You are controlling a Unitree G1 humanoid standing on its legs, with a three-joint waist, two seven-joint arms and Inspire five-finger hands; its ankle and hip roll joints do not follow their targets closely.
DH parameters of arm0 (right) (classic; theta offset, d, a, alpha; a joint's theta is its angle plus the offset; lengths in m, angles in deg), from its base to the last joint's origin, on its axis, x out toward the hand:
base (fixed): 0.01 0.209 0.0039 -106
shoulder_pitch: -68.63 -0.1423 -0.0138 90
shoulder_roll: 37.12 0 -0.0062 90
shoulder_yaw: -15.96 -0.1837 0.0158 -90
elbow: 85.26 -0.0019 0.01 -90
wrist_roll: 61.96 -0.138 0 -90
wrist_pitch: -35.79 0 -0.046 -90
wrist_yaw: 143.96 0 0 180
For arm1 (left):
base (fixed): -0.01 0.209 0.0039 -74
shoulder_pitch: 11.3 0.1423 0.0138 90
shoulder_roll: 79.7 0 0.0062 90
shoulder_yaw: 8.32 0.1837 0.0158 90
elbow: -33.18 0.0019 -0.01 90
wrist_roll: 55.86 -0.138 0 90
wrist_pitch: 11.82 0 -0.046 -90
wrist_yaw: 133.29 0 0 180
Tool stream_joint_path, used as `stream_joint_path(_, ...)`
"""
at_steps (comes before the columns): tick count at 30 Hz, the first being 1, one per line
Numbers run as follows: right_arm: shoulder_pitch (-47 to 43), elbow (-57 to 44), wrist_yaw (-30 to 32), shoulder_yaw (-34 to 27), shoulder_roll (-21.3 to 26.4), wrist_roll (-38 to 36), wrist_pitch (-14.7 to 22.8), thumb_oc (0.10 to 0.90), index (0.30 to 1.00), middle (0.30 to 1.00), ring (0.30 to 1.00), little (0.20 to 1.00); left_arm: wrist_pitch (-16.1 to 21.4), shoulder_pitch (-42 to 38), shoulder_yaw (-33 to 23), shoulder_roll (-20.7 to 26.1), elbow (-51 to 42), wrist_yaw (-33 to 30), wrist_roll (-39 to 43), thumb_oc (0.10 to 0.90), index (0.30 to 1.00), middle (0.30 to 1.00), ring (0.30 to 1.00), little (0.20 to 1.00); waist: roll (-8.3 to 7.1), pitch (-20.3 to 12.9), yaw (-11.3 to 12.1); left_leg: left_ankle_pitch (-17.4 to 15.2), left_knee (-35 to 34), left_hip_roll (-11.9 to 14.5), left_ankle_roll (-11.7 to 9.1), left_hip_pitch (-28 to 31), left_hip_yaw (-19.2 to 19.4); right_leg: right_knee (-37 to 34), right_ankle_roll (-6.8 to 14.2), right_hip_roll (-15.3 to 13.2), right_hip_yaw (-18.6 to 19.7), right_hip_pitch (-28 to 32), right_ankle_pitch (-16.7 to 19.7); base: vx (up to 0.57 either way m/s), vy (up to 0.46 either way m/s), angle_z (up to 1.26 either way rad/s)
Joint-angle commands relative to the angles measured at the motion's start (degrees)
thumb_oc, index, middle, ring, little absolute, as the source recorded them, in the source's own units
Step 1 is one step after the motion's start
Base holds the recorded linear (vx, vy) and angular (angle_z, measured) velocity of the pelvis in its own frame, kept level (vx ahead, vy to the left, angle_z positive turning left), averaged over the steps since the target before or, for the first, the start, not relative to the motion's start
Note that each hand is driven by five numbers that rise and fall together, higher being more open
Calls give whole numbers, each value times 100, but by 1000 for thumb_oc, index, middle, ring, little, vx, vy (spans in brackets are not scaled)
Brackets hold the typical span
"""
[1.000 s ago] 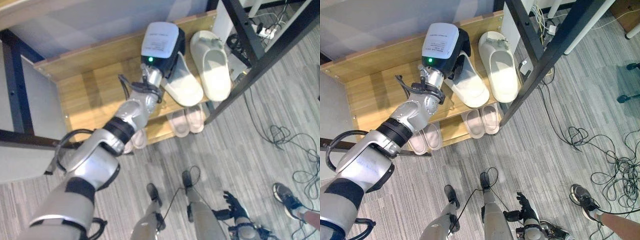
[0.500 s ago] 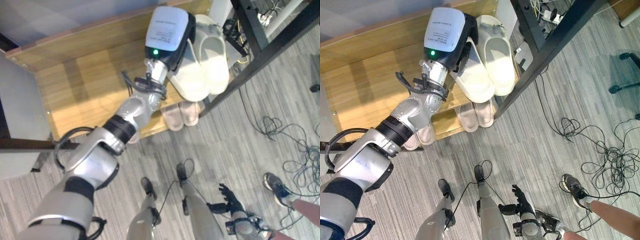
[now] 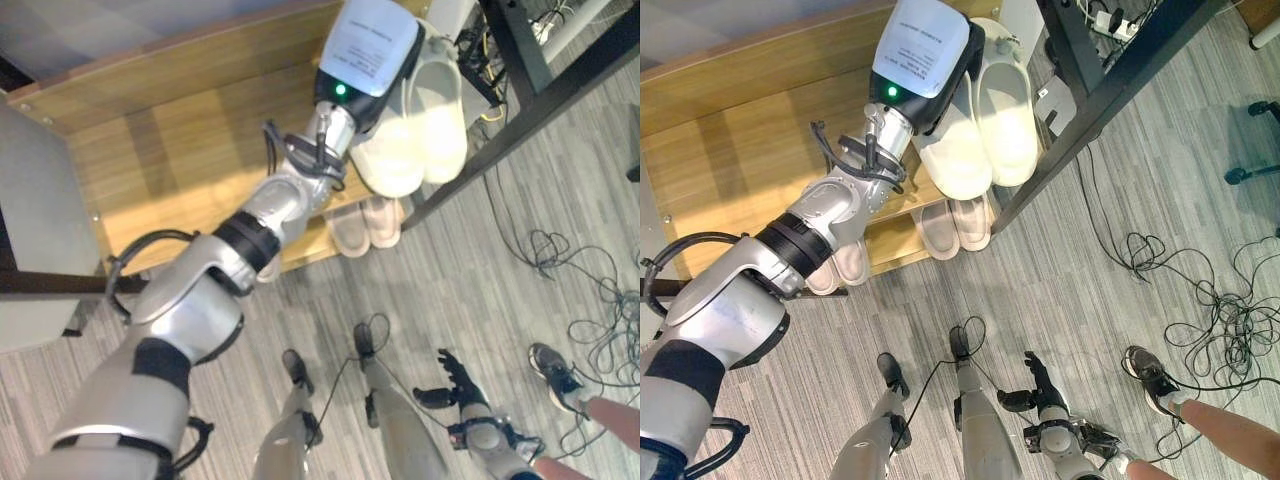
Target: Arrange the slippers neatly on the shoe rack.
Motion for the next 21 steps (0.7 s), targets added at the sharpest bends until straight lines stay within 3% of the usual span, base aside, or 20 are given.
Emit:
stream_joint_path(1, 287, 91, 125, -38, 355, -15, 158, 800, 900, 900, 900, 900, -114, -1310, -201, -440, 467, -401, -209, 800, 900, 900, 900, 900, 186, -338, 21, -422, -34, 207, -367, 84, -701, 304, 528, -161, -458, -93, -540, 0, 0, 0)
stream_joint_path(11, 270, 97, 19, -52, 215, -87, 42, 800, 900, 900, 900, 900, 6, -746, -738, -406, -39, -359, 275, 800, 900, 900, 900, 900, 139, -377, 123, -444, -34, 190, -350, 264, -751, 338, 494, -182, -503, 93, -607, -19, 3, 5)
stream_joint_path(21, 102, 317, 39, -210, 151, -145, -188, 800, 900, 900, 900, 900, 147, -471, -845, -859, 136, 271, 667, 800, 900, 900, 900, 900, 179, -405, 222, -445, -34, 134, -299, 368, -732, 328, 472, -221, -470, 159, -576, -10, 2, 1)
